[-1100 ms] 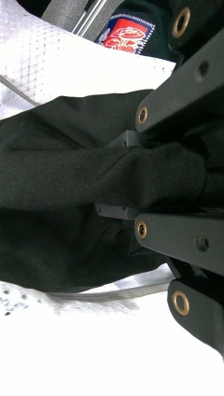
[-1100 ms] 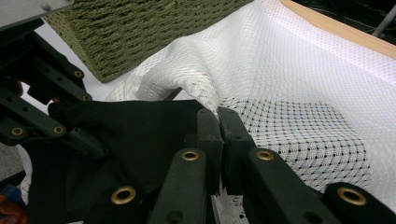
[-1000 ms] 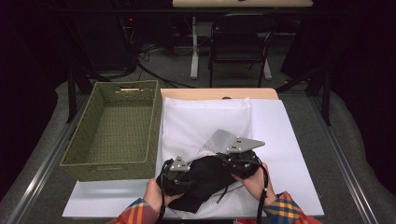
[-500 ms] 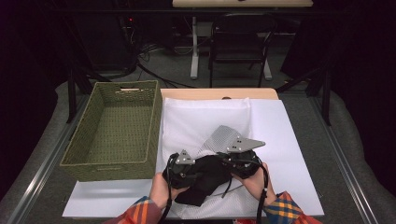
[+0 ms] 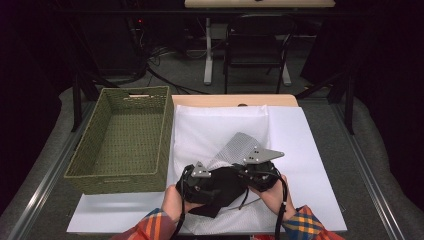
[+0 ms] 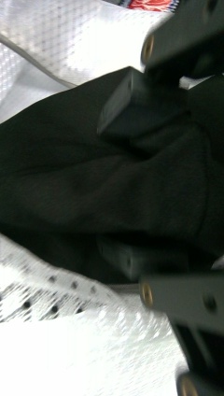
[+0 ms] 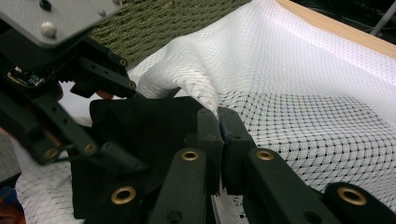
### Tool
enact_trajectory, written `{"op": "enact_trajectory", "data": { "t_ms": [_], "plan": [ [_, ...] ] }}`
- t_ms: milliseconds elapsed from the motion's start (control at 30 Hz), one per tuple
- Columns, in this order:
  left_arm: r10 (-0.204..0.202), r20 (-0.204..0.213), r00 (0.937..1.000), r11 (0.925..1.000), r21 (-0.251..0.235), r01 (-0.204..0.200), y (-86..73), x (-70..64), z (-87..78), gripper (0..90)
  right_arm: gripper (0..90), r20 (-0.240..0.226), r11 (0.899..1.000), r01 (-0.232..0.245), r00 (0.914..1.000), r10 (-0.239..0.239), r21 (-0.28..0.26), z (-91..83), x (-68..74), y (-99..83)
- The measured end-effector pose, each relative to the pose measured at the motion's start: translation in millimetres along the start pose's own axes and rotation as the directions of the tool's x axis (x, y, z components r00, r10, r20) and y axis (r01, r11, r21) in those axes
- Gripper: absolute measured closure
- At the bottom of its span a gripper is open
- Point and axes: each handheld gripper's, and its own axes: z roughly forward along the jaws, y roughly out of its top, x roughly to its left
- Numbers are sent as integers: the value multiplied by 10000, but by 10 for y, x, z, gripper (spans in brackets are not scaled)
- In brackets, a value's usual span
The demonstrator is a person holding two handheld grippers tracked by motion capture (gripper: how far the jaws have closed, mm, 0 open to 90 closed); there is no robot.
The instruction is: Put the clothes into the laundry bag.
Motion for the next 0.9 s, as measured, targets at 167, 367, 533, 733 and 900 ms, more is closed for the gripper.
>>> {"op": "enact_trajectory", "data": {
  "t_ms": [167, 367, 533, 733, 900],
  "plan": [
    [57, -140, 9999, 9998, 166, -55, -26, -52, -51, 223, 883, 0, 10000, -10, 10000, 10, 4, -2, -7, -4],
    [-134, -175, 9998, 9993, 342, 140, -86, -90, -105, 155, 883, 23, 10000, -16, 10000, 16, -3, -8, -5, -5],
    [-42, -193, 9998, 9985, 545, 53, -95, -137, -77, 151, 884, 11, 10000, -23, 10000, 23, 0, -8, -7, -4],
    [-173, -242, 9996, 9979, 618, 188, -98, -135, -2, 153, 884, -17, 10000, -12, 10000, 12, -1, -15, -9, -1],
    [-202, -307, 9993, 9981, 573, 220, -99, -124, -7, 146, 884, 0, 10000, -28, 10000, 28, -20, -17, -12, 3]
  ]
}}
